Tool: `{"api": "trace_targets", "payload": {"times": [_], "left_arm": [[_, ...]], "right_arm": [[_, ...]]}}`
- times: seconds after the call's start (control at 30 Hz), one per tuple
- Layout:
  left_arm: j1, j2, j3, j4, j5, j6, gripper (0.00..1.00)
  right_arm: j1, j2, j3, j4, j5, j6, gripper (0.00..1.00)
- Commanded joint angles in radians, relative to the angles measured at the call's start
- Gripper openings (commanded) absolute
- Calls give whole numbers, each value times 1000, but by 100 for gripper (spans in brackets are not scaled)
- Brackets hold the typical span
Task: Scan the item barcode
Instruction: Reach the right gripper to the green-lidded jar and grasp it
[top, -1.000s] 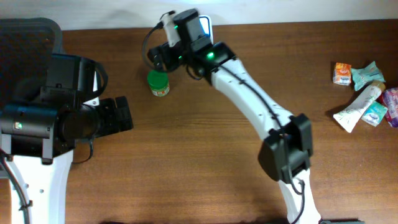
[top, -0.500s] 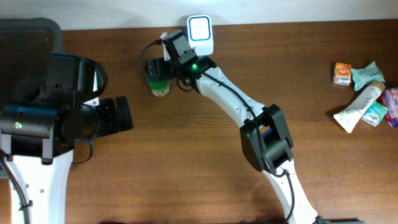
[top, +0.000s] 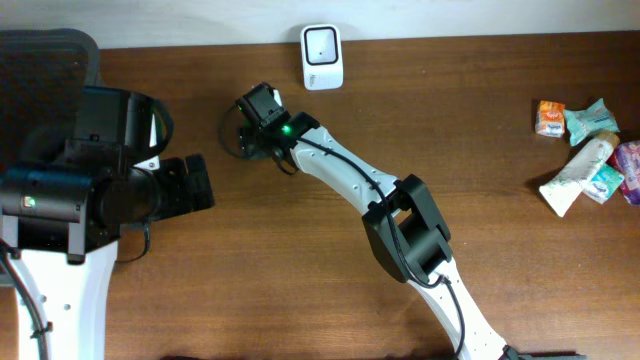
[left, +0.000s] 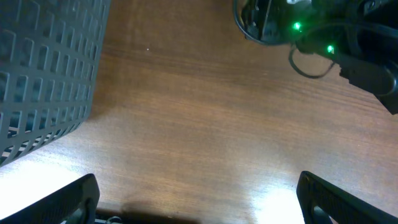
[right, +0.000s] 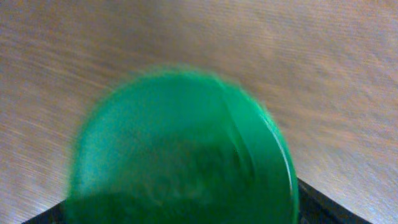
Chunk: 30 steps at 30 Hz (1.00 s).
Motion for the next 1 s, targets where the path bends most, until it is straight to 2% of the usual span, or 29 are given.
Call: {"api": "trace_targets", "payload": {"times": [0.0, 0.17, 0.27, 0.33, 0.43, 0.53, 0.57, 0.73, 0.8, 0.87, 0.93, 0.97], "left_arm": [[0, -11, 3, 2, -4, -10, 99], [0, -11, 3, 2, -4, -10, 99], [0, -11, 3, 2, -4, -10, 99], [0, -11, 3, 2, -4, -10, 99], [0, -11, 3, 2, -4, -10, 99], [0, -11, 3, 2, -4, -10, 99], [0, -11, 4, 2, -4, -10, 99], [0, -11, 3, 2, -4, -10, 99], [0, -11, 3, 2, -4, -10, 99], [0, -11, 3, 2, -4, -10, 99], [0, -11, 3, 2, -3, -10, 99], [0, -11, 3, 2, -4, -10, 99]], "right_arm": [[-8, -47, 2, -74, 101, -56, 79], [-8, -132, 2, -187, 143, -125, 82], [-7, -163, 4, -131, 72, -151, 84], [-6, -162, 4, -69, -74, -190, 84], [-5, -160, 4, 39, -77, -191, 84], [-6, -137, 3, 73, 74, -52, 84], [-6, -109, 3, 78, 137, 21, 88], [-6, -22, 3, 162, 144, 39, 96], [-6, -1, 3, 163, 145, 39, 95], [-6, 13, 3, 165, 145, 39, 85], [-6, 17, 3, 167, 145, 38, 81], [-6, 17, 3, 164, 145, 38, 75]]}}
